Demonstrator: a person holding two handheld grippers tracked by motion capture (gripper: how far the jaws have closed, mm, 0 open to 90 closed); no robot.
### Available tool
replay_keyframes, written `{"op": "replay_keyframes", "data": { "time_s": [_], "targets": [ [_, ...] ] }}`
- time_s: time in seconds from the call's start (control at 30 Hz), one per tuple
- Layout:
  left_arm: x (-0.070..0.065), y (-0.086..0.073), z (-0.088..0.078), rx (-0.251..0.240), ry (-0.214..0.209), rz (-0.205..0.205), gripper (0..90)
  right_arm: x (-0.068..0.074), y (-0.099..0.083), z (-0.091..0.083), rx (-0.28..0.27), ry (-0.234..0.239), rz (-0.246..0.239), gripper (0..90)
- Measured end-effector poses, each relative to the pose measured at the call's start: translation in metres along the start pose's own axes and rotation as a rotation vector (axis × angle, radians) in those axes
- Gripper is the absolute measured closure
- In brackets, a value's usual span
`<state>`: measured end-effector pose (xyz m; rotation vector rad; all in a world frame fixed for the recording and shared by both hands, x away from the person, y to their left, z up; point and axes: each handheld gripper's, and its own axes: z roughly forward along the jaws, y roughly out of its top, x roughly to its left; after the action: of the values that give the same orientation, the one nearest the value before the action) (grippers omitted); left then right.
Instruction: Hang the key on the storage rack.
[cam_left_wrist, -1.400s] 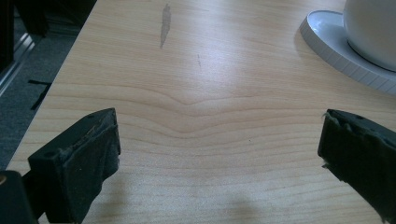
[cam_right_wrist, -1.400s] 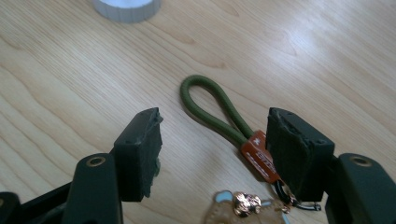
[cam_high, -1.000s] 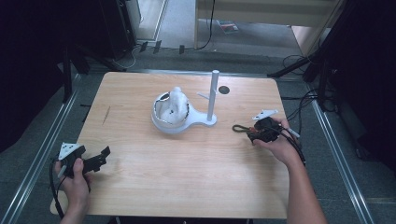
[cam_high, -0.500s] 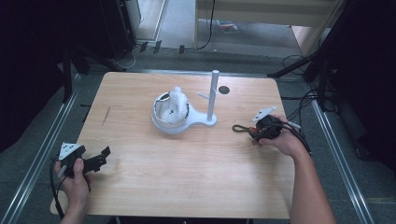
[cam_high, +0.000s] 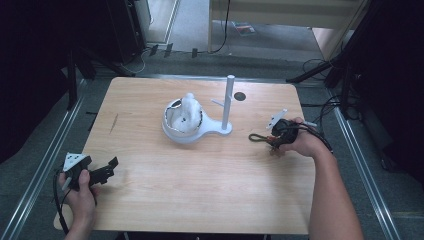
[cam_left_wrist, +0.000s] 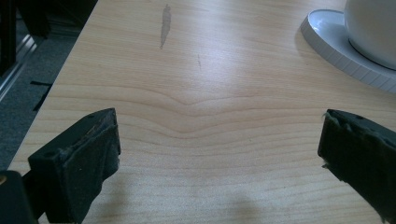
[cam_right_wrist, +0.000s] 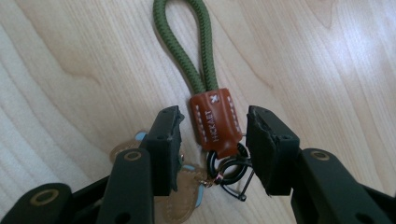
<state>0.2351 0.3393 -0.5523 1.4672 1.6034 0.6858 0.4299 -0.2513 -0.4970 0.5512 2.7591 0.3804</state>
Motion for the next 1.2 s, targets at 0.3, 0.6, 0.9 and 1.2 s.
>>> {"op": "replay_keyframes", "data": {
  "time_s": [0.3, 0.6, 0.9, 1.2],
  "targets": [
    [0.0, 0.0, 0.0, 0.0, -0.001, 0.001, 0.0, -0.005, 0.007, 0.006, 0.018, 0.05, -0.026, 59.8],
    [0.0, 0.0, 0.0, 0.0, -0.001, 0.0, 0.0, -0.01, 0.01, 0.01, 0.051, 0.085, -0.042, 61.3],
    [0.0, 0.0, 0.0, 0.0, -0.001, 0.0, 0.0, -0.016, 0.011, 0.014, 0.066, 0.106, -0.024, 62.5],
    [0.0, 0.0, 0.0, 0.001, 0.0, 0.0, 0.0, -0.018, 0.013, 0.017, 0.073, 0.13, -0.01, 67.2]
  ]
}}
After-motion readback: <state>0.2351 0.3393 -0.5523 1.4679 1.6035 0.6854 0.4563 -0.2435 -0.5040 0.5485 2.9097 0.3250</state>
